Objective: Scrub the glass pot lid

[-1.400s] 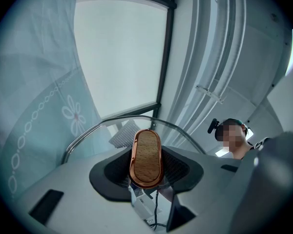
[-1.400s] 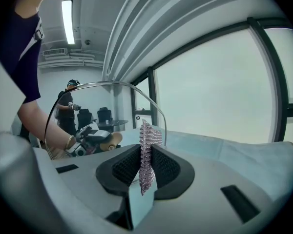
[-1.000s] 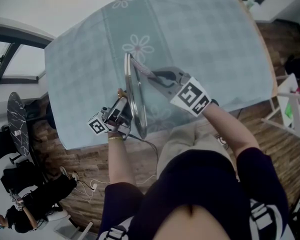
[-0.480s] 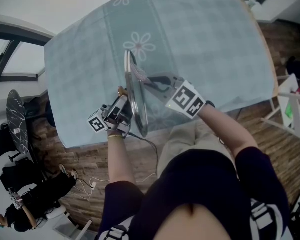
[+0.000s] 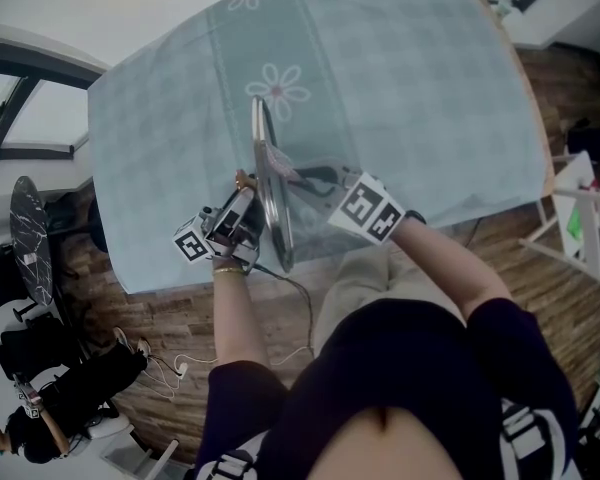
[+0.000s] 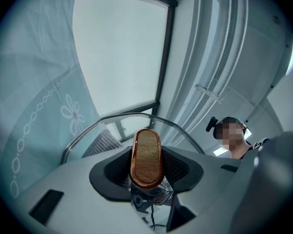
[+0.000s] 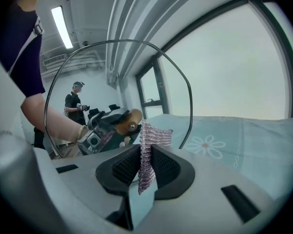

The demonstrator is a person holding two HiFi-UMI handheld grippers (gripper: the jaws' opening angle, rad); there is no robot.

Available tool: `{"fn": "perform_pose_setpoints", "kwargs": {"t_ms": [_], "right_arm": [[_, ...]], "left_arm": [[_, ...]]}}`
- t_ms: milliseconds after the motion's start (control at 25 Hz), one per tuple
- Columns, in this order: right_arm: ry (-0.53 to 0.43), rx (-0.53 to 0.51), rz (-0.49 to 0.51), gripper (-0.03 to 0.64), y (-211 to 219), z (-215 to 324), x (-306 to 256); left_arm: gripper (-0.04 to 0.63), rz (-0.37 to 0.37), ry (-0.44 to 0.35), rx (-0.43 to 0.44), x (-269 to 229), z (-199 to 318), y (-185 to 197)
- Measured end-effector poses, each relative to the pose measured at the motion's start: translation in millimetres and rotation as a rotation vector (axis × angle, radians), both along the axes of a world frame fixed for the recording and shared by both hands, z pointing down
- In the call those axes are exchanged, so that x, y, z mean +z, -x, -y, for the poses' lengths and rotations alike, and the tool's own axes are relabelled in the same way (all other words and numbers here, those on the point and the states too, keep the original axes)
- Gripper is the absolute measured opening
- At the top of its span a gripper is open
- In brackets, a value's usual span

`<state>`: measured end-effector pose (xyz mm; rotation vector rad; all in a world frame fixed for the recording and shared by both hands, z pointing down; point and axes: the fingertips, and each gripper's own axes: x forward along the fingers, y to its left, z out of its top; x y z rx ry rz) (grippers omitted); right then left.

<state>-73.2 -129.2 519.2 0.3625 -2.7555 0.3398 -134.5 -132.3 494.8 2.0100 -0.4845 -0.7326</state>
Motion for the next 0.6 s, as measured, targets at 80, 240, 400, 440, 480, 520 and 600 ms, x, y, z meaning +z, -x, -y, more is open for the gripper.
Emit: {"fn": "perform_pose_setpoints", "kwargs": {"t_ms": [80, 240, 400, 440, 480, 520, 600], "right_arm": [[0.011, -0.003, -0.002, 0.066, 1.5, -3.8, 3.1], [0.039, -0.015, -0.006, 0.066, 2.6, -10.9, 7.5], [0.074, -0.027, -0.007, 0.066, 4.6, -20.0, 13.4], [0.079, -0.031, -0.009, 0.067, 4.9, -23.0, 15.2], [0.084, -0.035, -0.011, 0.066, 5.0, -25.7, 16.7], [0.09, -0.037, -0.011, 0.067, 5.2, -28.1, 18.0], [0.107, -0.04, -0.008, 0.067, 5.7, -32.8, 19.5]], "left_arm": [[0.167, -0.006, 0.007, -0.005, -1.8, 0.5, -1.0], [0.167, -0.005, 0.017, -0.017, -1.8, 1.6, -1.6], [0.167, -0.008, 0.018, -0.027, -0.2, 2.2, -0.6], [0.167, -0.009, 0.014, -0.028, 0.1, 1.9, -0.4], [0.167, -0.007, 0.009, -0.028, 1.0, 1.6, 0.0], [0.167, -0.004, 0.005, -0.029, 2.0, 1.5, 0.3], [0.167, -0.006, 0.005, -0.034, 0.6, 1.9, -1.0]]}}
